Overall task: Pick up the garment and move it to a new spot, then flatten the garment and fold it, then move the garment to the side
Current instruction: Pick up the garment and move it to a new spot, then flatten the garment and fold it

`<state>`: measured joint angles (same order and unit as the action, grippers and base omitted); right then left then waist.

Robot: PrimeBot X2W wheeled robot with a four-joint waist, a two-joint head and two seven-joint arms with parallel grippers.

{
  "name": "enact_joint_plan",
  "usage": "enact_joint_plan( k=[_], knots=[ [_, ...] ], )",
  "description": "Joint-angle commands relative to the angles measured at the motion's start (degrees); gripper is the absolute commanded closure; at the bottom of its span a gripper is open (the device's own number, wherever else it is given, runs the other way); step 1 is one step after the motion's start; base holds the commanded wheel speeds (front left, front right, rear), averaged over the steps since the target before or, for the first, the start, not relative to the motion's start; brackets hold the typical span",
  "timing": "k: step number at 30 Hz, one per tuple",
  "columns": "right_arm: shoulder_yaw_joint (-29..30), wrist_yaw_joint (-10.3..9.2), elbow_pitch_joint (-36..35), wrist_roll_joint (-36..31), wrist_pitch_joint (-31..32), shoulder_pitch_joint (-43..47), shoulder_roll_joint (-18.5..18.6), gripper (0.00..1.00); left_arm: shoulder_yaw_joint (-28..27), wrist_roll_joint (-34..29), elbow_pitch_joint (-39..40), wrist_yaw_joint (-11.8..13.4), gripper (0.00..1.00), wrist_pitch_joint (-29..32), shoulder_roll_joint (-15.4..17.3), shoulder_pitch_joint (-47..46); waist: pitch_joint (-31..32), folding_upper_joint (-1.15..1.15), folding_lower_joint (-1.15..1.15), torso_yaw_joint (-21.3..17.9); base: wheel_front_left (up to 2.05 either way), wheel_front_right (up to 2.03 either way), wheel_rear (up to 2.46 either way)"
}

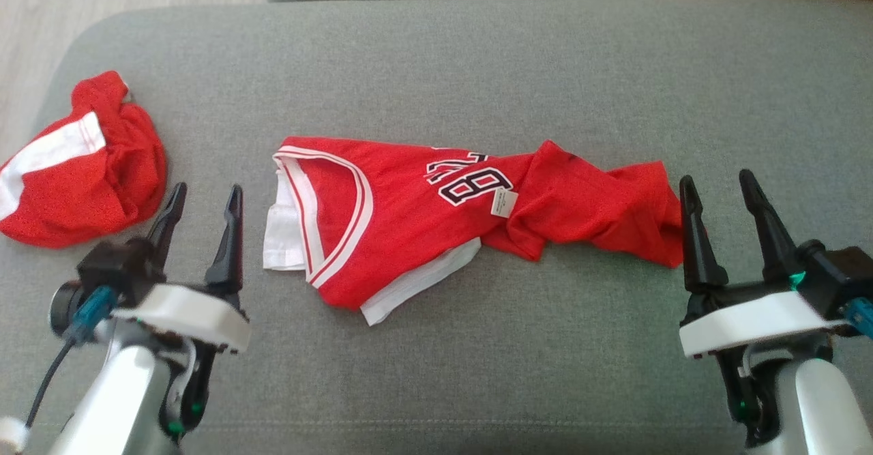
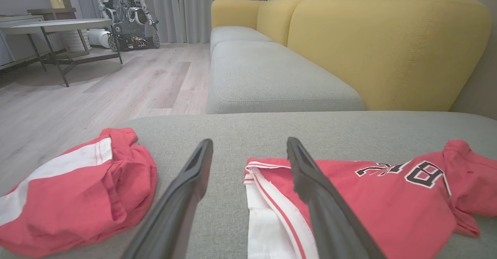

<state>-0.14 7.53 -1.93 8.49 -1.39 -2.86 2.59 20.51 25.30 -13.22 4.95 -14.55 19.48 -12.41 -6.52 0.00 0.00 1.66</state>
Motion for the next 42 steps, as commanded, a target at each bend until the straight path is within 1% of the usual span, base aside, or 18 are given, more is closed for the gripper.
enact_joint_plan(
  k=[1,12,19,29,42],
  knots=[
    [-1.07,-0.04,-1.58,-0.44,0.31,-0.62,0.29,0.00,-2.99,-0.60,2.82,-0.15,0.00,-0.44,2.37,-1.15,0.62,0.00,0.00,0.22,0.00,0.00,0.00],
    [-0.82,-0.04,-0.61,-1.37,1.54,1.96,0.29,0.00,-2.03,-2.71,8.48,-0.12,0.00,-0.44,3.68,5.27,3.90,0.00,0.00,-0.48,0.00,0.00,0.00],
    [0.30,-0.04,-0.99,-0.94,2.49,3.90,0.29,0.00,-2.11,-2.30,9.97,0.89,0.00,-0.07,4.19,8.19,5.93,0.00,0.00,-0.84,0.00,0.00,0.00],
    [0.57,-0.04,-1.72,-0.84,3.20,4.80,0.29,0.00,-2.08,-1.93,10.83,1.90,0.00,0.88,4.52,8.95,6.64,0.00,0.00,-0.88,0.00,0.00,0.00],
    [0.35,-0.04,-1.99,-1.15,3.29,4.83,0.29,0.00,-1.43,-1.92,9.83,2.17,0.00,0.89,4.68,8.68,6.81,0.00,0.00,-0.62,0.00,0.00,0.00]
  ],
)
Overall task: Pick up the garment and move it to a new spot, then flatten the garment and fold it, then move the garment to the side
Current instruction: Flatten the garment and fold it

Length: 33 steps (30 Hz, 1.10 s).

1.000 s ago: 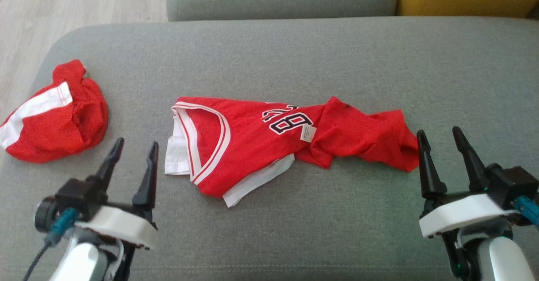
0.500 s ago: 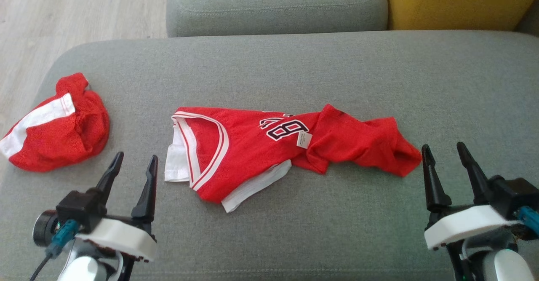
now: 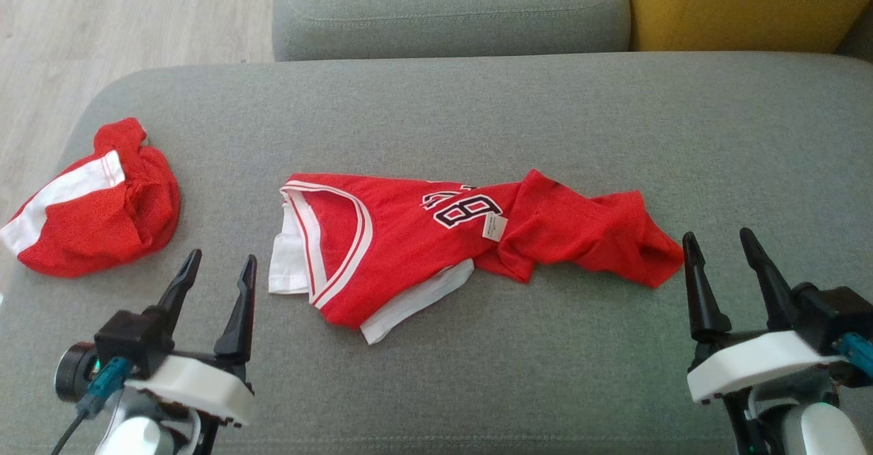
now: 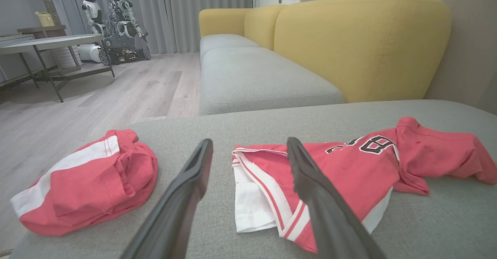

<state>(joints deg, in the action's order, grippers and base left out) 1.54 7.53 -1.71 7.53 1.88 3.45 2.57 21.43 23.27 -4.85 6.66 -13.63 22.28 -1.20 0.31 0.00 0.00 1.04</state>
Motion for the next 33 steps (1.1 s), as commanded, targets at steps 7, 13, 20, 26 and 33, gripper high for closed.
enact_joint_plan(
  k=[7,13,20,26,33],
  knots=[
    [-1.24,-0.04,-2.07,-0.20,-0.02,-1.69,0.31,0.00,-2.14,0.13,1.28,0.58,0.00,-0.14,1.92,-2.88,-0.11,0.00,0.00,-0.05,0.00,0.00,0.00],
    [-1.12,-0.04,-2.11,-0.24,0.01,-1.79,0.31,0.00,-1.93,0.19,1.16,0.59,0.00,-0.22,1.87,-3.15,-0.23,0.00,0.00,0.01,0.00,0.00,0.00],
    [-0.89,-0.04,-2.61,-0.17,0.02,-2.15,0.31,0.00,-1.20,1.01,0.68,-0.40,0.00,-0.21,0.98,-4.76,-1.49,0.00,0.00,0.29,0.00,0.00,0.00],
    [-1.44,-0.04,-3.62,-0.24,-0.01,-3.65,0.31,0.00,3.00,1.75,-2.60,-5.42,0.00,2.55,-1.22,-11.33,-5.32,0.00,0.00,0.01,0.00,0.00,0.00],
    [-2.47,-0.04,-3.43,-0.12,-0.56,-5.54,0.31,0.00,7.21,4.98,-12.69,-11.53,0.00,7.75,-4.05,-18.05,-9.76,0.00,0.00,-2.19,0.00,0.00,0.00]
  ],
)
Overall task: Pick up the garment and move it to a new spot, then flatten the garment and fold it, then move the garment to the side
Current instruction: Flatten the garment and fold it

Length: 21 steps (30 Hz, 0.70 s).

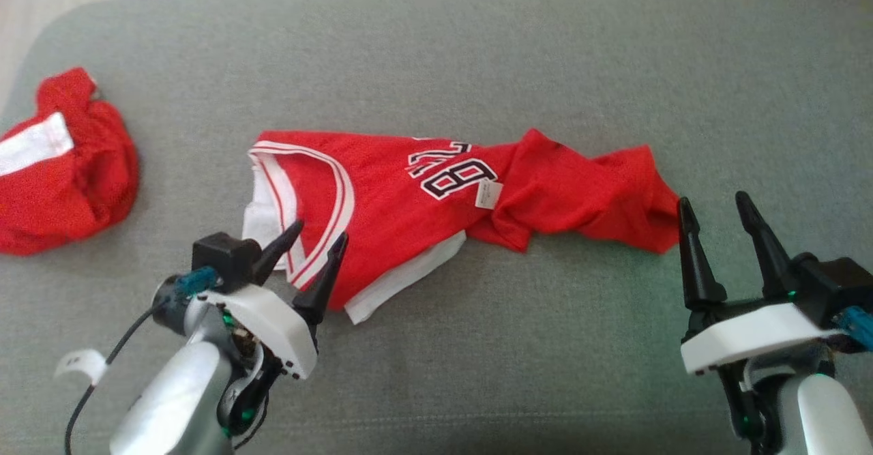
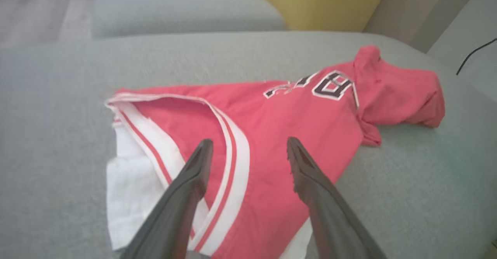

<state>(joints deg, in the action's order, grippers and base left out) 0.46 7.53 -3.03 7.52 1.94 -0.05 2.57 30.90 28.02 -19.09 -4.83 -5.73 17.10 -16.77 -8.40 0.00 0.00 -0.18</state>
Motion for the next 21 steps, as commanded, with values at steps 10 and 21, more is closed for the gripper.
enact_joint_plan(
  k=[10,21],
  knots=[
    [-1.23,-0.04,-0.96,0.13,-1.90,-3.65,0.31,0.00,0.51,5.43,-9.80,-2.36,0.00,2.10,0.49,-6.99,-3.60,0.00,0.00,-3.12,0.00,0.00,0.00],
    [-0.84,-0.04,0.07,0.79,-2.80,-3.89,0.31,0.00,3.67,6.66,-4.71,-2.61,1.00,-1.36,3.45,-8.20,-2.72,0.00,0.00,-2.54,0.00,0.00,0.00]
  ],
)
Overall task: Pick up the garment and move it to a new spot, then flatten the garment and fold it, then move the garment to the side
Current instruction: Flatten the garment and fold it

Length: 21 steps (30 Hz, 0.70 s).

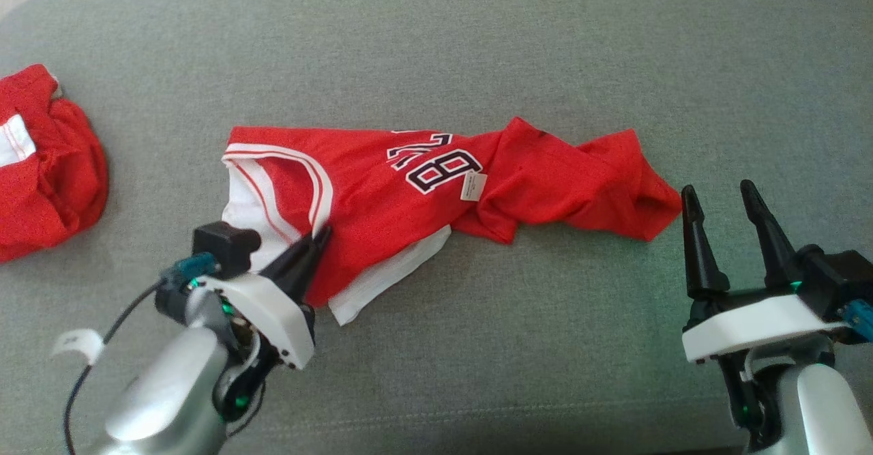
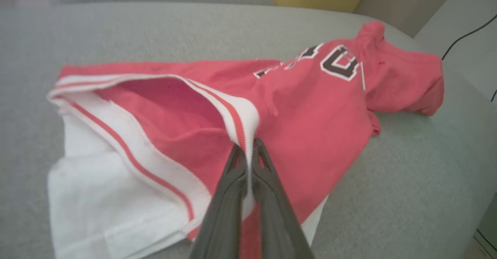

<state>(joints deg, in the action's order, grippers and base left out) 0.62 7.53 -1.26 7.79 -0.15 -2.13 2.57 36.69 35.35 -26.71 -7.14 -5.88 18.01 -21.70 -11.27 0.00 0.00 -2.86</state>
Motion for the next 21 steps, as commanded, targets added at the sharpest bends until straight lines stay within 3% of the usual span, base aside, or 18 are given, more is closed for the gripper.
enact_joint_plan(
  k=[1,7,13,17,21],
  knots=[
    [-0.95,-0.04,-1.65,0.54,-0.76,-1.80,0.31,0.00,-2.29,-0.97,4.34,-0.12,1.00,-1.69,3.08,-3.23,0.24,0.00,0.00,0.24,0.00,0.00,0.00],
    [-0.64,-0.04,-1.59,0.84,-0.84,-1.82,0.31,0.00,-3.47,-2.77,13.52,2.18,1.00,-2.42,6.12,-3.16,0.54,0.00,0.00,0.46,0.00,0.00,0.00],
    [-0.46,-0.04,-2.08,1.22,-0.90,-2.78,0.31,0.00,-6.22,-2.70,21.30,4.21,1.00,1.22,9.81,-6.10,-0.88,0.00,0.00,-0.27,0.00,0.00,0.00],
    [-1.22,-0.04,-2.33,1.53,-1.22,-4.09,0.31,0.00,-8.33,-0.71,17.78,3.79,1.00,4.20,10.81,-10.96,-2.90,0.00,0.00,-1.87,0.00,0.00,0.00],
    [-2.09,-0.04,-2.12,2.10,-1.89,-5.24,0.31,0.00,-9.02,0.90,8.91,2.37,1.00,6.06,10.91,-16.19,-4.88,0.00,0.00,-4.26,0.00,0.00,0.00]
  ],
)
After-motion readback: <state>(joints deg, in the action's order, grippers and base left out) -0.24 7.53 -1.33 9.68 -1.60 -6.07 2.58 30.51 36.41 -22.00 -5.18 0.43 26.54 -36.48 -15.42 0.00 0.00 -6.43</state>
